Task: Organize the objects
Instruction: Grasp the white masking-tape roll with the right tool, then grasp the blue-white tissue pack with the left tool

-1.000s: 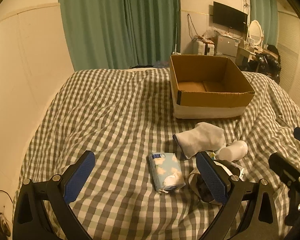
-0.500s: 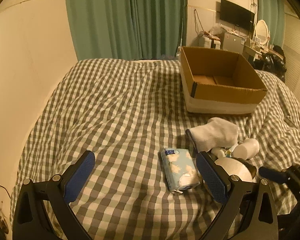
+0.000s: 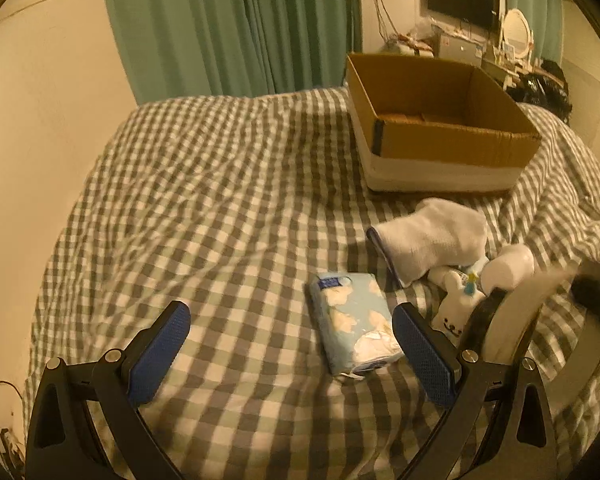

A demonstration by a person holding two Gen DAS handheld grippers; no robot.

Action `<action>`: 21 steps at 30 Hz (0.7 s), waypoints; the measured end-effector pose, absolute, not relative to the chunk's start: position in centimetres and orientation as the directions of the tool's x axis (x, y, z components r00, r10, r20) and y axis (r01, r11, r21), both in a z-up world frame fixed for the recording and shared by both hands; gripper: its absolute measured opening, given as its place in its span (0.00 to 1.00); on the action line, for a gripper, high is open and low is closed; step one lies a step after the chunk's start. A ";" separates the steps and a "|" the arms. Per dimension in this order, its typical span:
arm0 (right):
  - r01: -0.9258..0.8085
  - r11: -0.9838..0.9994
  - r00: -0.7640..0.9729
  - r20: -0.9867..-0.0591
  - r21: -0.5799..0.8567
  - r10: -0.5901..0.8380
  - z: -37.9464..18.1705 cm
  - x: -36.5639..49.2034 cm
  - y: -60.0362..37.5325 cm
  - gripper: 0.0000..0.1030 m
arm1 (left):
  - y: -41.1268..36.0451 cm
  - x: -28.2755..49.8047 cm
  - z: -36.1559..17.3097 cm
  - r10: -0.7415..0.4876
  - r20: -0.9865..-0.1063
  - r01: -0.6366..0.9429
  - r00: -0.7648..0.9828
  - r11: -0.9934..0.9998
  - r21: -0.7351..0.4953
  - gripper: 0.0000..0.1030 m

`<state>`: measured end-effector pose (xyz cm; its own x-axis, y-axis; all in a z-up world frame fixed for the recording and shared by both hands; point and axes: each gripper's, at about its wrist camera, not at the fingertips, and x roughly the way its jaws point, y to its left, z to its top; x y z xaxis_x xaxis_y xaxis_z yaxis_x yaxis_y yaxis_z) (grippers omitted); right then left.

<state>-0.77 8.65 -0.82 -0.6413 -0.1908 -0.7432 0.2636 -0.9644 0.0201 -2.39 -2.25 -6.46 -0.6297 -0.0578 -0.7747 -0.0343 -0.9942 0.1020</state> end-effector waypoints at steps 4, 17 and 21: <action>0.212 -0.977 -0.671 -0.727 -0.001 -0.144 0.0 -1.8 10.5 0.14 | -0.9 -3.2 -7.8 -0.070 -0.795 -0.068 -0.603 -0.988 0.138 1.00; 0.166 -0.984 -0.674 -0.722 0.061 -0.159 -0.6 -2.8 13.7 0.10 | 1.1 -6.1 -11.7 -0.016 -0.872 -0.149 -0.489 -0.984 0.101 0.61; 0.166 -0.983 -0.667 -0.726 0.078 -0.170 -1.1 -2.7 13.9 0.10 | 2.5 -5.5 -11.7 0.026 -0.882 -0.226 -0.470 -0.970 0.091 0.29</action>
